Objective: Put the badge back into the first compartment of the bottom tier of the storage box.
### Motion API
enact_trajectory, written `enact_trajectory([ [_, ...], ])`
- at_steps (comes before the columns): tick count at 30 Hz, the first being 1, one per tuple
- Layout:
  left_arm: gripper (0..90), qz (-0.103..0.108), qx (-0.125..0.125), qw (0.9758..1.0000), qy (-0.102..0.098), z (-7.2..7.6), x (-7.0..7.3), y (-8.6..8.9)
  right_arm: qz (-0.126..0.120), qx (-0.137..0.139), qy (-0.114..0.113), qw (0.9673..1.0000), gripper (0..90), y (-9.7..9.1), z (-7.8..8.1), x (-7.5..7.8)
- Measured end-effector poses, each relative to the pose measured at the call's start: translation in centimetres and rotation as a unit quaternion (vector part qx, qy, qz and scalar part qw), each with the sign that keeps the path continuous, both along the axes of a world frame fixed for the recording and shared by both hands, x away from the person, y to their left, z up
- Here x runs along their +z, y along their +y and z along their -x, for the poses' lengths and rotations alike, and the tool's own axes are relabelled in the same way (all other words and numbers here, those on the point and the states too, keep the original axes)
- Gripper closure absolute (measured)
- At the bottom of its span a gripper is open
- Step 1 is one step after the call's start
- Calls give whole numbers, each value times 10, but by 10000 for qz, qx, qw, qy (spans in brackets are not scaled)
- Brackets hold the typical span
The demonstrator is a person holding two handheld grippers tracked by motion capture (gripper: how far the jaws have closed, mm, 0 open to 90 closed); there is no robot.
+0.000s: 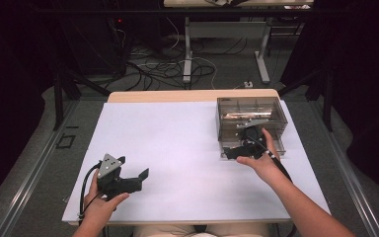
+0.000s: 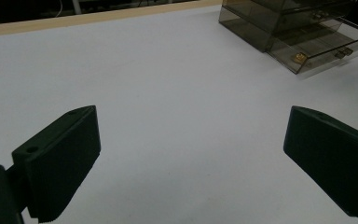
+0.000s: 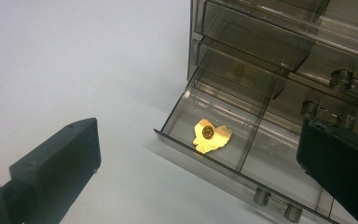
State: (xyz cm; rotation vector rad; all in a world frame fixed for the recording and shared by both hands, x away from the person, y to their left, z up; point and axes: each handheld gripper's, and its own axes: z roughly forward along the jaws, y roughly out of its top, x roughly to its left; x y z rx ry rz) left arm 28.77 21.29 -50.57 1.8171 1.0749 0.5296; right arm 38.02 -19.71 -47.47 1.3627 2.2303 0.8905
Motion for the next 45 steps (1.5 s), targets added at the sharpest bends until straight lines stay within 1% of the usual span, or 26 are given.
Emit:
enact_trajectory([
  [1,42,4,0,10000,4,0,0,0,26,32,-37,10000,0,0,2,0],
  [5,42,6,7,10000,7,0,0,0,11,114,-70,9999,0,0,9,1],
  [10,42,14,1,10000,16,0,0,-1,-49,208,-141,9997,0,-1,20,3],
  [16,42,10,-14,10000,26,-1,-1,-2,-156,268,-122,9994,0,-4,31,1],
  [21,42,14,-13,10000,26,-1,-1,-2,-241,312,-90,9992,0,-8,39,-5],
  [24,42,16,-14,10000,33,0,-1,-2,-234,299,-118,9992,0,-11,44,-10],
  [31,42,8,-13,10000,25,0,-1,-2,-316,285,-169,9990,0,-22,55,-19],
  [41,44,-5,-23,10000,16,-1,-1,-3,-453,89,-204,9987,0,-38,67,-35],
  [43,44,-8,-18,10000,34,0,-1,-3,-417,42,-240,9988,0,-41,68,-37],
  [45,44,-4,-16,10000,34,0,-1,-3,-446,-4,-234,9987,0,-43,68,-39],
])
